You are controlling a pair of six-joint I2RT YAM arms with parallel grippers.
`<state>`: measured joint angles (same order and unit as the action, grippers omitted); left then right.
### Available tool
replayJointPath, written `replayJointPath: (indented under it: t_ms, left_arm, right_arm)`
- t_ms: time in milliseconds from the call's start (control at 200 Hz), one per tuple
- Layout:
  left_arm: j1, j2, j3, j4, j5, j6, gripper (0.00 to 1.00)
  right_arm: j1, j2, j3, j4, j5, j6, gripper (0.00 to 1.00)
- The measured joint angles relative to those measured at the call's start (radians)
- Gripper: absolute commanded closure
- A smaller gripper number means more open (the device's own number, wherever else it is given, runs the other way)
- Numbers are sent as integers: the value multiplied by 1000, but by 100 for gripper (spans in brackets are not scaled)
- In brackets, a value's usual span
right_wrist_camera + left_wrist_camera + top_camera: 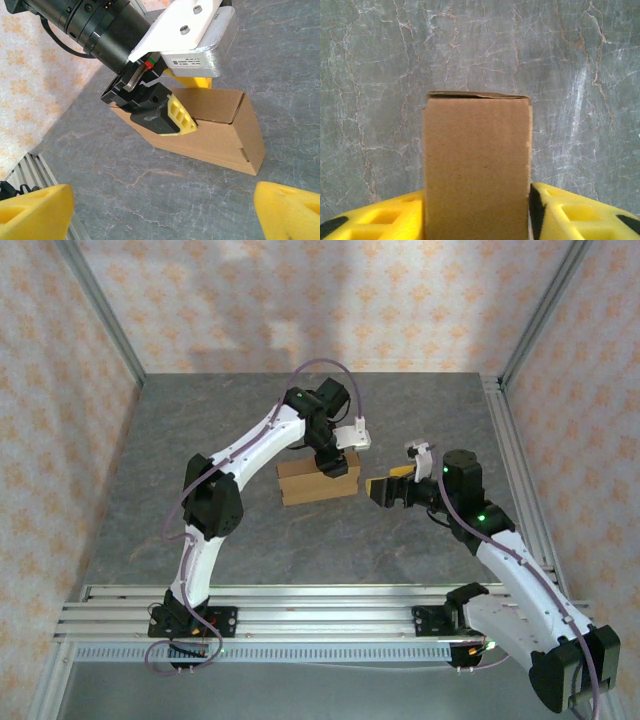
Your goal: Fold the paper box
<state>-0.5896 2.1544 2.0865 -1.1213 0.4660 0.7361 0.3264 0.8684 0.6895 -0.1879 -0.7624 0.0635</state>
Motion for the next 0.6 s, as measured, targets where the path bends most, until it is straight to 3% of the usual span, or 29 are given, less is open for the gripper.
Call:
replayJointPath:
  t_ms: [195, 380, 601]
  left_arm:
    - [0, 0, 1, -3, -6, 16, 62]
    - [-9, -11, -11, 11, -47, 17, 63]
    - [-37, -99, -137, 140, -294, 18, 62]
  right_arm:
    - [0, 10, 0, -4, 3, -10, 8]
    - [0, 13, 0, -14, 6, -18, 8]
    - [0, 34, 0, -14, 7, -18, 8]
